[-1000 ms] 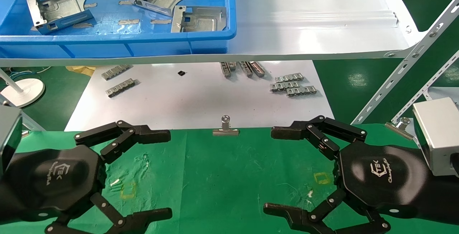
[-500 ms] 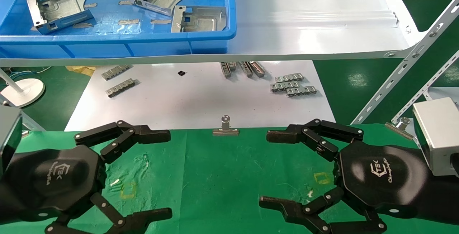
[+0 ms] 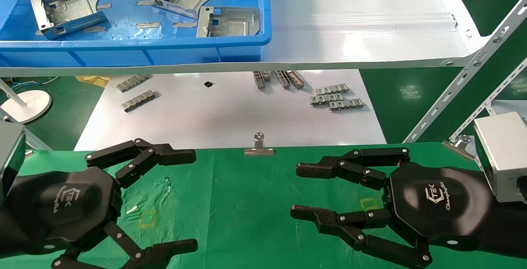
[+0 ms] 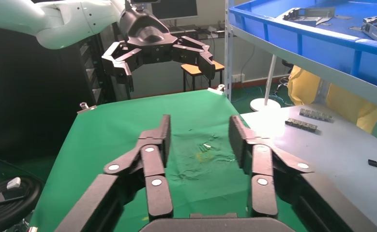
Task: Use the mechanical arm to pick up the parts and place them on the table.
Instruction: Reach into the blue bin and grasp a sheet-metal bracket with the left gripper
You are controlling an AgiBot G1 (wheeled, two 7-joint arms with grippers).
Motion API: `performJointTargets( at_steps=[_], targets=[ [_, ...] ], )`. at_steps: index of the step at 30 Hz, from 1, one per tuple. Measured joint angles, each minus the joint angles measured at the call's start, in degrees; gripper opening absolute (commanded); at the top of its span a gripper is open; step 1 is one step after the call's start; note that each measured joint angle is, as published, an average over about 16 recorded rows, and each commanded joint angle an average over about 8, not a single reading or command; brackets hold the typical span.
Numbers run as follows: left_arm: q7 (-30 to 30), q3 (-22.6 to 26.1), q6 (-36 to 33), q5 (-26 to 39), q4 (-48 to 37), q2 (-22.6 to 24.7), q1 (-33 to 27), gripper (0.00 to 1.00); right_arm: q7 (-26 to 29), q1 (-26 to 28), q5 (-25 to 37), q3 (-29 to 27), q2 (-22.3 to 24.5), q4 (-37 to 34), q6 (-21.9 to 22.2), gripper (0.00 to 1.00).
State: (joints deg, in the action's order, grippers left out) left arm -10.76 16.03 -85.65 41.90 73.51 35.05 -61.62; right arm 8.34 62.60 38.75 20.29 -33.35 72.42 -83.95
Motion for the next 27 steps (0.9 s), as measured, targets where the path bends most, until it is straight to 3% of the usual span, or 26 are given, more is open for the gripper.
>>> performJointTargets(
  at_steps=[27],
  targets=[
    [-0.1, -0.2, 1.2, 0.6, -0.6, 0.3, -1.5, 1.00, 0.0, 0.0, 0.0, 0.0, 0.0, 0.0, 0.0, 0.00]
  ],
)
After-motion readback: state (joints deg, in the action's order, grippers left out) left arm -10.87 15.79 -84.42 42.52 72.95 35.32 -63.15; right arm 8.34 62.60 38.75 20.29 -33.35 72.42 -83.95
